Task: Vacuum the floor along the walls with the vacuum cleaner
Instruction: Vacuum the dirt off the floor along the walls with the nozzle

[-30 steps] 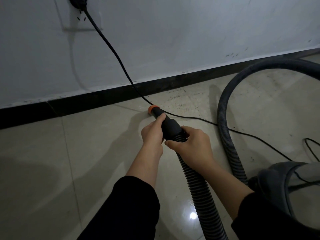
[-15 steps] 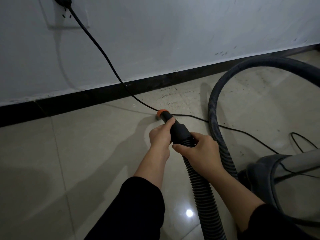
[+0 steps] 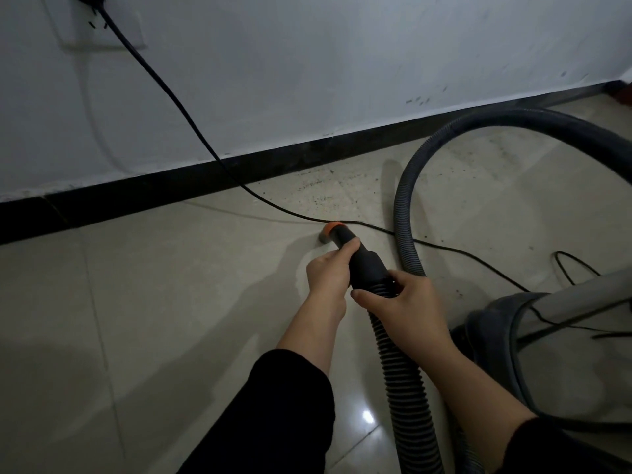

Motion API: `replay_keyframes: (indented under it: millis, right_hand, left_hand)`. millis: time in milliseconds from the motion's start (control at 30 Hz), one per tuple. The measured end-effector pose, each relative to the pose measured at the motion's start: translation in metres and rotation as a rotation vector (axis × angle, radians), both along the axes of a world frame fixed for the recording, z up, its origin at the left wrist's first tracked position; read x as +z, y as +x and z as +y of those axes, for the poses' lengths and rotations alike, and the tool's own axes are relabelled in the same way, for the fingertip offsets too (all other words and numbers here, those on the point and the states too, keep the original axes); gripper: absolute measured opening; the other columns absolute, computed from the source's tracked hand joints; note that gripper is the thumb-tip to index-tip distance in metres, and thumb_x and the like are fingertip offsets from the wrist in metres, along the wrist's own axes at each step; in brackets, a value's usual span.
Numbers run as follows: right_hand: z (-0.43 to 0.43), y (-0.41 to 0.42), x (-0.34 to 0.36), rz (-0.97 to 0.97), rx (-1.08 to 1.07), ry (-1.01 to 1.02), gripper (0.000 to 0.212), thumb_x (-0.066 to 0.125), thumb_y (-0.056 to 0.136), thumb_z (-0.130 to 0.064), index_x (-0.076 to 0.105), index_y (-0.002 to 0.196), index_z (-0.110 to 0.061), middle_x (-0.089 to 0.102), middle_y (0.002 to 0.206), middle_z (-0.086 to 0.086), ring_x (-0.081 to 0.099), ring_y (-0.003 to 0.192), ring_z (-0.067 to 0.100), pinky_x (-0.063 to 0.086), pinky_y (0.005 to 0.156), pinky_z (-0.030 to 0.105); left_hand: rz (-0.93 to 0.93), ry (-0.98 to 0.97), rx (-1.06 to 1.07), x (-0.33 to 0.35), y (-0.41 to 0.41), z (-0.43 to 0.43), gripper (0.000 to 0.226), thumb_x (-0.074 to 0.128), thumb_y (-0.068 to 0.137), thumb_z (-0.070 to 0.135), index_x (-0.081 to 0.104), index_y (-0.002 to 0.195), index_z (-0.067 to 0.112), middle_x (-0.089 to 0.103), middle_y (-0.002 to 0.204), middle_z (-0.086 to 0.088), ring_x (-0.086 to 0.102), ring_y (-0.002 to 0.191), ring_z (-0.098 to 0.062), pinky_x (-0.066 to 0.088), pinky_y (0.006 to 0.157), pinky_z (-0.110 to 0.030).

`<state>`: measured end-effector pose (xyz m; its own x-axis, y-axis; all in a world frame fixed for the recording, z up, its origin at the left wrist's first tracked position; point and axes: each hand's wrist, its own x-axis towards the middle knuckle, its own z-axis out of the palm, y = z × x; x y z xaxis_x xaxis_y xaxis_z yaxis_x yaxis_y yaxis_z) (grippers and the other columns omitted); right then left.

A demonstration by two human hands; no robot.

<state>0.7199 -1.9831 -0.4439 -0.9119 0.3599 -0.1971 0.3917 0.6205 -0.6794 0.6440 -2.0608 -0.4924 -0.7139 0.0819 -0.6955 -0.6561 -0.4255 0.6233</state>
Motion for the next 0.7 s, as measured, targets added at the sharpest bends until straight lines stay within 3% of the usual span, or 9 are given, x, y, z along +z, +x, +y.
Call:
replay_keyframes:
  millis: [167,467,700]
  right_hand:
    - [0.013,0.007,-0.001,0.01,-0.035,-0.009,0.022,0.08,0.07,-0.036,0.068,0.08,-0.02,0.066,0.063,0.005,0.065,0.06,0.021,0.056,0.057,0.045]
    - [0.026,0.02,0.007,0.0,-0.085,-0.014,0.017,0.08,0.074,-0.032,0.065,0.078,-0.025,0.068,0.066,0.006,0.067,0.062,0.021,0.058,0.06,0.041]
    - [0.02,0.033,0.011,0.008,-0.048,-0.049,0.019,0.081,0.073,-0.034,0.062,0.078,-0.035,0.069,0.067,0.004,0.067,0.063,0.019,0.059,0.061,0.042]
  left_hand:
    - [-0.007,0.009,-0.032,0.002,0.004,0.016,0.016,0.078,0.082,0.025,0.067,0.078,0.014,0.07,0.088,-0.008,0.068,0.093,-0.026,0.057,0.083,-0.036]
    - [-0.033,0.029,-0.067,0.009,0.014,0.034,0.019,0.079,0.08,0.023,0.063,0.076,0.014,0.067,0.082,-0.006,0.065,0.08,-0.02,0.055,0.067,-0.027]
    - [-0.019,0.02,-0.076,0.005,0.024,0.021,0.018,0.081,0.076,0.022,0.067,0.081,0.012,0.07,0.086,-0.007,0.067,0.085,-0.02,0.057,0.082,-0.034]
